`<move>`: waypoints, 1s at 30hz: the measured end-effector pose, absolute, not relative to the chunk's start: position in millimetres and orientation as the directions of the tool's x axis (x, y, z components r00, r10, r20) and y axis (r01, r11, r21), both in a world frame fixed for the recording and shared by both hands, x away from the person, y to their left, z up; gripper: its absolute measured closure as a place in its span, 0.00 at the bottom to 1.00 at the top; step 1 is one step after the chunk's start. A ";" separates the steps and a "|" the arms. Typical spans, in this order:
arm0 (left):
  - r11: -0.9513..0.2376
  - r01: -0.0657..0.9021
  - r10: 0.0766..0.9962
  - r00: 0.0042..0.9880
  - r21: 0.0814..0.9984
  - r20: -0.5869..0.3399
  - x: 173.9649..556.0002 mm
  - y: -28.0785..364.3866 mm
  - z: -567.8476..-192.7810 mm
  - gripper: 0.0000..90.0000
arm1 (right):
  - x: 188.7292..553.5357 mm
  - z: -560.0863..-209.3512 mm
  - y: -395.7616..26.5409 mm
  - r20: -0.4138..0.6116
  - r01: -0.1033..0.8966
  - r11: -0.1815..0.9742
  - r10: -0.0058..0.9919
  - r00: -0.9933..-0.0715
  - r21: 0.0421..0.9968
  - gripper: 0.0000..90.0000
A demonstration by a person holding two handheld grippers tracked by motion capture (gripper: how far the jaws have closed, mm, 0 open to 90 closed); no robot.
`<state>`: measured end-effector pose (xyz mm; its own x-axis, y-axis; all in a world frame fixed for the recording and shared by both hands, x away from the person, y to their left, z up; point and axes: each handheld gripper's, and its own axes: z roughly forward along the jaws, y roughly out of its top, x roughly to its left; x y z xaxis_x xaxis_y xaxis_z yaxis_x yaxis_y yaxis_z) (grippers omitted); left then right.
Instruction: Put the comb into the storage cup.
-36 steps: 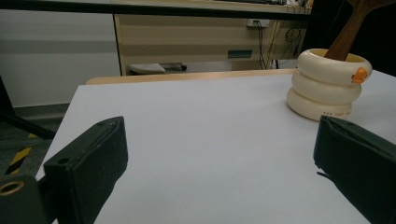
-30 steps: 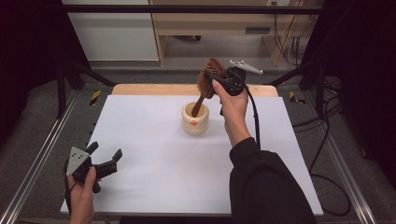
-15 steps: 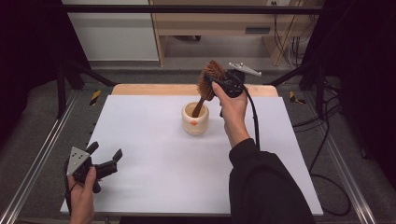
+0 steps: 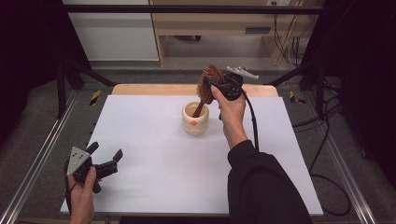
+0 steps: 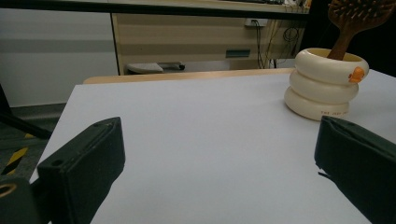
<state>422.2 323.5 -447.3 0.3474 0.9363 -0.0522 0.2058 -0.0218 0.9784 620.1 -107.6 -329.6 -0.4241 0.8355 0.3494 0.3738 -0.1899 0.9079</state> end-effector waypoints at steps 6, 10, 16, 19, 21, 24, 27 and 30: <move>-0.024 0.204 0.938 0.344 0.979 -0.049 422.4 323.7 -447.2 0.02 | 620.7 -331.1 -105.5 0.353 0.378 -0.191 0.833 -0.426 0.906 0.56; -0.024 0.207 0.936 0.348 0.978 -0.051 422.3 323.2 -447.4 0.02 | 621.0 -332.1 -105.0 0.354 0.380 -0.190 0.833 -0.425 0.905 0.56; -0.022 0.206 0.936 0.348 0.978 -0.053 422.3 323.4 -447.4 0.02 | 621.9 -333.5 -103.1 0.355 0.385 -0.189 0.832 -0.425 0.903 0.56; -0.021 0.206 0.936 0.348 0.978 -0.053 422.2 323.5 -447.3 0.02 | 622.4 -334.3 -101.6 0.357 0.387 -0.189 0.831 -0.427 0.902 0.56; -0.024 0.203 0.937 0.345 0.979 -0.048 422.4 323.7 -447.2 0.02 | 622.7 -334.8 -100.8 0.356 0.388 -0.186 0.831 -0.428 0.903 0.56; -0.021 0.205 0.936 0.347 0.979 -0.053 422.3 323.6 -447.1 0.02 | 623.2 -335.3 -100.4 0.359 0.389 -0.190 0.830 -0.426 0.901 0.56; -0.024 0.202 0.938 0.344 0.979 -0.048 422.4 323.8 -447.0 0.02 | 623.4 -335.5 -100.7 0.359 0.390 -0.190 0.831 -0.425 0.901 0.56; -0.022 0.206 0.936 0.347 0.978 -0.052 422.6 323.3 -447.3 0.02 | 623.3 -335.1 -101.3 0.357 0.388 -0.188 0.831 -0.427 0.902 0.56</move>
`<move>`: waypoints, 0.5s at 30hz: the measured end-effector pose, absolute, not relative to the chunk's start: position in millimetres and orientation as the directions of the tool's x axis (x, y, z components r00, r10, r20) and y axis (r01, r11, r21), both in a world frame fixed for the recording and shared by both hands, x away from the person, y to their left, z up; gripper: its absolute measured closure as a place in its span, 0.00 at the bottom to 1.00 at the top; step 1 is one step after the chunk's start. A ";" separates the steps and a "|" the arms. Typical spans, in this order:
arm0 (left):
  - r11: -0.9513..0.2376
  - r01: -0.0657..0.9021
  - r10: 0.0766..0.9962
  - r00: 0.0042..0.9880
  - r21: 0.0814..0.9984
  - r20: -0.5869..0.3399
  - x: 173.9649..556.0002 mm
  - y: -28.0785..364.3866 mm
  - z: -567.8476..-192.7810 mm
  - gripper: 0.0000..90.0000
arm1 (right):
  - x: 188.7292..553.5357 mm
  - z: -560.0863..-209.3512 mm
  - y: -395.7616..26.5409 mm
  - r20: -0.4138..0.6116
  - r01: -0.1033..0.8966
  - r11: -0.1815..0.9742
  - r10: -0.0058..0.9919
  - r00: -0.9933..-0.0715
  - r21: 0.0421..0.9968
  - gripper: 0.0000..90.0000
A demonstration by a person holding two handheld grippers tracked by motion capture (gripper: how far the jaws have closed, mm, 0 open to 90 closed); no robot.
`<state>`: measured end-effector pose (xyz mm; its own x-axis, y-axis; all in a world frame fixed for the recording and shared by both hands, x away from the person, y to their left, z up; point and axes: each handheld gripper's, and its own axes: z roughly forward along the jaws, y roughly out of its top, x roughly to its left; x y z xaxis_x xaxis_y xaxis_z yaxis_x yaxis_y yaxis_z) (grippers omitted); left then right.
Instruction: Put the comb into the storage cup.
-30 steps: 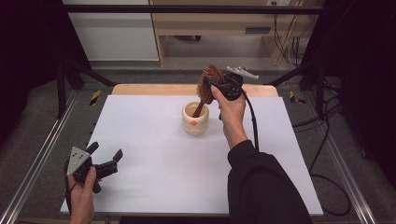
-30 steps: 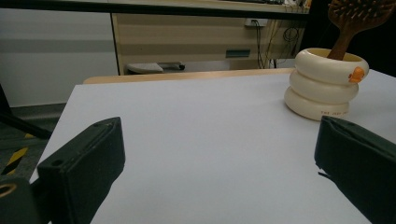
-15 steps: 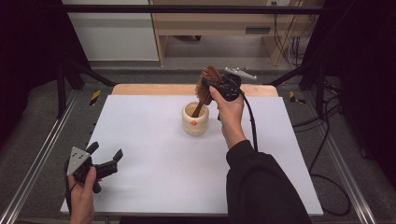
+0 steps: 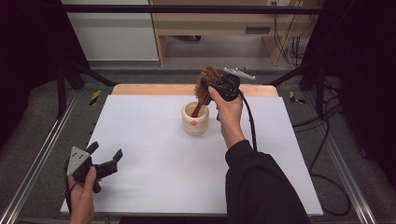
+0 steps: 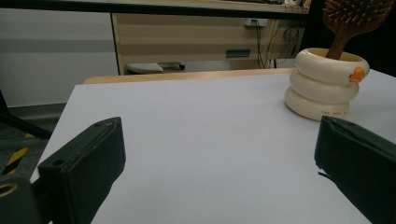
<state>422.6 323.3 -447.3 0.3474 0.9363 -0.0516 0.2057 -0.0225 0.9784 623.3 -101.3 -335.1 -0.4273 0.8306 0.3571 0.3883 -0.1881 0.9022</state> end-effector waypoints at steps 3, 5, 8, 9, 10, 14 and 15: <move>-0.024 0.205 0.936 0.348 0.978 -0.050 422.3 323.3 -447.1 0.02 | 623.3 -334.8 -102.1 0.358 0.388 -0.190 0.831 -0.425 0.902 0.56; -0.024 0.205 0.936 0.348 0.978 -0.050 422.4 323.4 -447.1 0.02 | 623.1 -334.7 -102.1 0.357 0.388 -0.189 0.831 -0.426 0.902 0.56; -0.025 0.202 0.938 0.344 0.979 -0.047 422.4 323.7 -447.0 0.02 | 623.0 -334.6 -101.9 0.356 0.387 -0.188 0.831 -0.427 0.903 0.56; -0.024 0.202 0.938 0.344 0.979 -0.048 422.4 323.6 -447.1 0.02 | 623.0 -334.8 -101.9 0.357 0.388 -0.189 0.831 -0.426 0.902 0.56; -0.024 0.202 0.938 0.344 0.979 -0.048 422.4 323.5 -447.0 0.02 | 623.1 -334.9 -101.7 0.358 0.388 -0.189 0.831 -0.426 0.902 0.56; -0.022 0.202 0.938 0.344 0.979 -0.049 422.4 323.8 -447.0 0.02 | 623.3 -335.6 -100.9 0.357 0.391 -0.187 0.831 -0.426 0.901 0.56; -0.022 0.202 0.938 0.344 0.979 -0.049 422.4 323.8 -447.0 0.02 | 623.3 -335.6 -100.5 0.358 0.391 -0.188 0.831 -0.426 0.901 0.56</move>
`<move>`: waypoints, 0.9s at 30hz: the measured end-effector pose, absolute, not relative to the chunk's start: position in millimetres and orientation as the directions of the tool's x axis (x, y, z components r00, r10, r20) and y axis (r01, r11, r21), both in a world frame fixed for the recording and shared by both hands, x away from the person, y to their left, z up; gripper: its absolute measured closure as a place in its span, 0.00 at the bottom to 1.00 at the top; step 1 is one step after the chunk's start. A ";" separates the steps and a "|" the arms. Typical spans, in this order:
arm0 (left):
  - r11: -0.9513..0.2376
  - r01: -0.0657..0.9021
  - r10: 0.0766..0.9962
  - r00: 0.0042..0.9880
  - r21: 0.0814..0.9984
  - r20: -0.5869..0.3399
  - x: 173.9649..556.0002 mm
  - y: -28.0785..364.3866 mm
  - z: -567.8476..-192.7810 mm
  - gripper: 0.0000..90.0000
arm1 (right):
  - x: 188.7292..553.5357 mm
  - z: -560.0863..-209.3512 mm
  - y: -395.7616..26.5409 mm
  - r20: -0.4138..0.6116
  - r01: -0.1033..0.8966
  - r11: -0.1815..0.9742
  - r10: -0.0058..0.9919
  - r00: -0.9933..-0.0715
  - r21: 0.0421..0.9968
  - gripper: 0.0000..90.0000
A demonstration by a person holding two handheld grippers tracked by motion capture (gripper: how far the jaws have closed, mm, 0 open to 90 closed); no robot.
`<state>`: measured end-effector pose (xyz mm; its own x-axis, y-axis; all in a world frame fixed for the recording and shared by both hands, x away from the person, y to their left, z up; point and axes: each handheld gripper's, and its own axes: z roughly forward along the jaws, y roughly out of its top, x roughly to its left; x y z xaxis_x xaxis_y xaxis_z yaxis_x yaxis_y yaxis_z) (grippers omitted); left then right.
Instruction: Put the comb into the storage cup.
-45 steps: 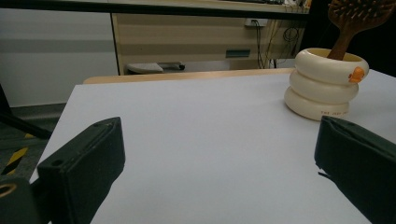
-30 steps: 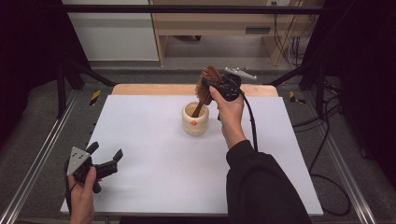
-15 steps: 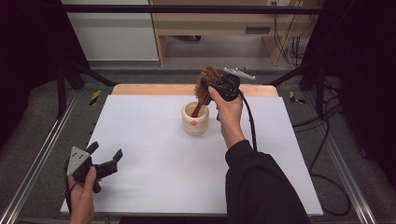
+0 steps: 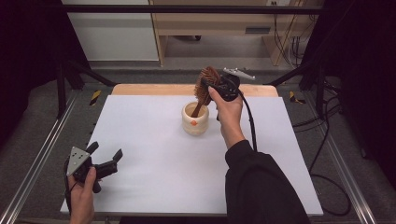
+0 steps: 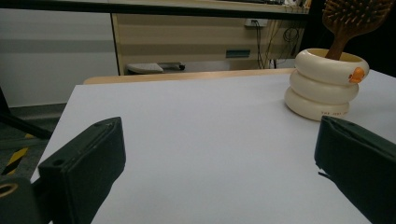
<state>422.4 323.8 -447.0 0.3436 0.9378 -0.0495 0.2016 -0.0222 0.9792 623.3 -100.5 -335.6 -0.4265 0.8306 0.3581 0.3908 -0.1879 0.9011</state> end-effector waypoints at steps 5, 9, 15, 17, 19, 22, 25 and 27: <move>-0.023 0.201 0.938 0.343 0.979 -0.049 422.3 323.7 -447.0 0.02 | 623.4 -336.4 -99.3 0.359 0.392 -0.187 0.829 -0.429 0.901 0.56; -0.022 0.200 0.938 0.343 0.979 -0.049 422.4 323.9 -446.9 0.02 | 623.7 -337.8 -98.6 0.361 0.395 -0.188 0.828 -0.429 0.899 0.56; -0.018 0.203 0.937 0.346 0.979 -0.054 422.3 323.7 -447.0 0.02 | 624.7 -340.7 -97.0 0.362 0.400 -0.186 0.828 -0.429 0.897 0.56; -0.018 0.203 0.937 0.346 0.979 -0.054 422.2 323.8 -446.9 0.02 | 625.2 -341.5 -96.5 0.363 0.402 -0.185 0.827 -0.430 0.897 0.56; -0.018 0.202 0.937 0.345 0.979 -0.054 422.2 323.9 -446.9 0.02 | 625.3 -341.9 -96.1 0.365 0.403 -0.186 0.827 -0.428 0.896 0.56; -0.017 0.203 0.937 0.345 0.979 -0.055 422.2 323.8 -446.9 0.02 | 625.5 -342.8 -95.5 0.369 0.405 -0.189 0.825 -0.428 0.894 0.56; -0.018 0.203 0.936 0.346 0.979 -0.055 422.2 323.5 -446.9 0.02 | 625.6 -343.9 -94.8 0.370 0.407 -0.190 0.825 -0.428 0.893 0.56; -0.017 0.203 0.936 0.346 0.979 -0.055 422.2 323.7 -446.9 0.02 | 626.1 -344.8 -94.8 0.371 0.407 -0.190 0.824 -0.428 0.893 0.56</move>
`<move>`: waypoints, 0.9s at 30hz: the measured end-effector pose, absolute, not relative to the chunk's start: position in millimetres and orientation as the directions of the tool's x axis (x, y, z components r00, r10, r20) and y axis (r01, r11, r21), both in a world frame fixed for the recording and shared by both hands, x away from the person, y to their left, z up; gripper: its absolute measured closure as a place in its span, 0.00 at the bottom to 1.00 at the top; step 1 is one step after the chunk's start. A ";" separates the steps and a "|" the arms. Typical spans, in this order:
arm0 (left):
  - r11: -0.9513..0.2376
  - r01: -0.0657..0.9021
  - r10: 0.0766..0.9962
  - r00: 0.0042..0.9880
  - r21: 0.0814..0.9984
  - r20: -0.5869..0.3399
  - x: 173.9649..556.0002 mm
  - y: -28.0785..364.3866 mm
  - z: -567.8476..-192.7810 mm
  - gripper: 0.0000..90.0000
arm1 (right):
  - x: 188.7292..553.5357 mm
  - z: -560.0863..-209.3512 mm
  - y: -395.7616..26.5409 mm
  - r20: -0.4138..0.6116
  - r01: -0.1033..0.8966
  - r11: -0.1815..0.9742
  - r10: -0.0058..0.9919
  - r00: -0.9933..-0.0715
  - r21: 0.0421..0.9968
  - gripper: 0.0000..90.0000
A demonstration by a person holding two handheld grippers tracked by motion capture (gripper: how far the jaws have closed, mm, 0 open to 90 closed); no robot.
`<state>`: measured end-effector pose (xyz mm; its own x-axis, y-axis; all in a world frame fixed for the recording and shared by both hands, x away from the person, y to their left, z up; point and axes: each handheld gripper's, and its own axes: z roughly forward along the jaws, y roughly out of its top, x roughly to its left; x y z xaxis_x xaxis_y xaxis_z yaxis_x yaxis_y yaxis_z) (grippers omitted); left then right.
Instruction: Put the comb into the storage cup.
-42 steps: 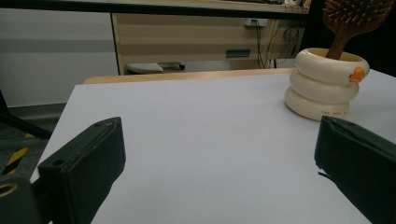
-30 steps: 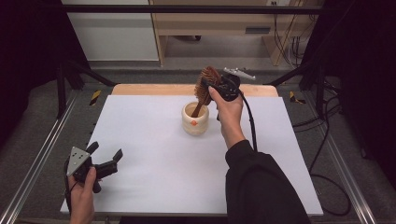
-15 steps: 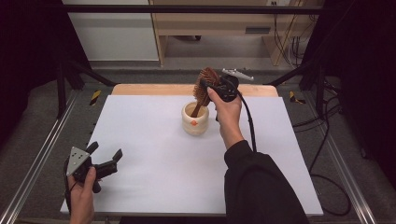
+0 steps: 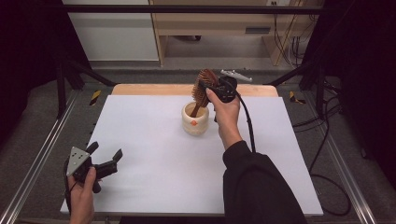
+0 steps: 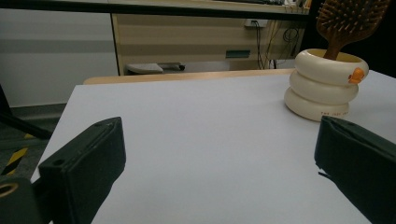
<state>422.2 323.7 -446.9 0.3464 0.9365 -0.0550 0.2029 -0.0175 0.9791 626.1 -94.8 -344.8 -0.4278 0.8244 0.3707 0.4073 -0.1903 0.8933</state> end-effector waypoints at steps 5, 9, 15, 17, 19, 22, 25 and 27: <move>-0.016 0.203 0.937 0.344 0.979 -0.056 422.1 325.3 -446.7 0.02 | 626.6 -346.7 -94.5 0.381 0.412 -0.200 0.821 -0.425 0.889 0.56; -0.017 0.203 0.937 0.344 0.979 -0.055 422.1 325.3 -446.5 0.02 | 626.7 -348.2 -94.7 0.382 0.412 -0.200 0.821 -0.425 0.889 0.56; -0.018 0.203 0.937 0.345 0.979 -0.054 422.2 324.8 -446.6 0.02 | 626.9 -351.2 -94.3 0.397 0.421 -0.212 0.815 -0.421 0.882 0.56; -0.018 0.203 0.937 0.345 0.979 -0.054 422.1 325.0 -446.5 0.02 | 626.9 -352.3 -93.7 0.397 0.421 -0.212 0.815 -0.422 0.882 0.56; -0.017 0.202 0.937 0.344 0.979 -0.055 422.0 325.1 -446.5 0.02 | 626.7 -353.2 -93.2 0.401 0.424 -0.214 0.814 -0.421 0.880 0.56; -0.017 0.202 0.937 0.344 0.979 -0.055 422.1 325.0 -446.5 0.02 | 626.5 -354.3 -93.1 0.403 0.426 -0.215 0.813 -0.420 0.879 0.56; -0.017 0.202 0.937 0.345 0.979 -0.055 422.2 325.0 -446.5 0.02 | 626.7 -354.8 -93.3 0.402 0.427 -0.214 0.814 -0.420 0.879 0.56; -0.018 0.202 0.937 0.346 0.979 -0.055 422.2 324.9 -446.5 0.02 | 626.9 -354.8 -93.6 0.406 0.428 -0.219 0.812 -0.419 0.877 0.56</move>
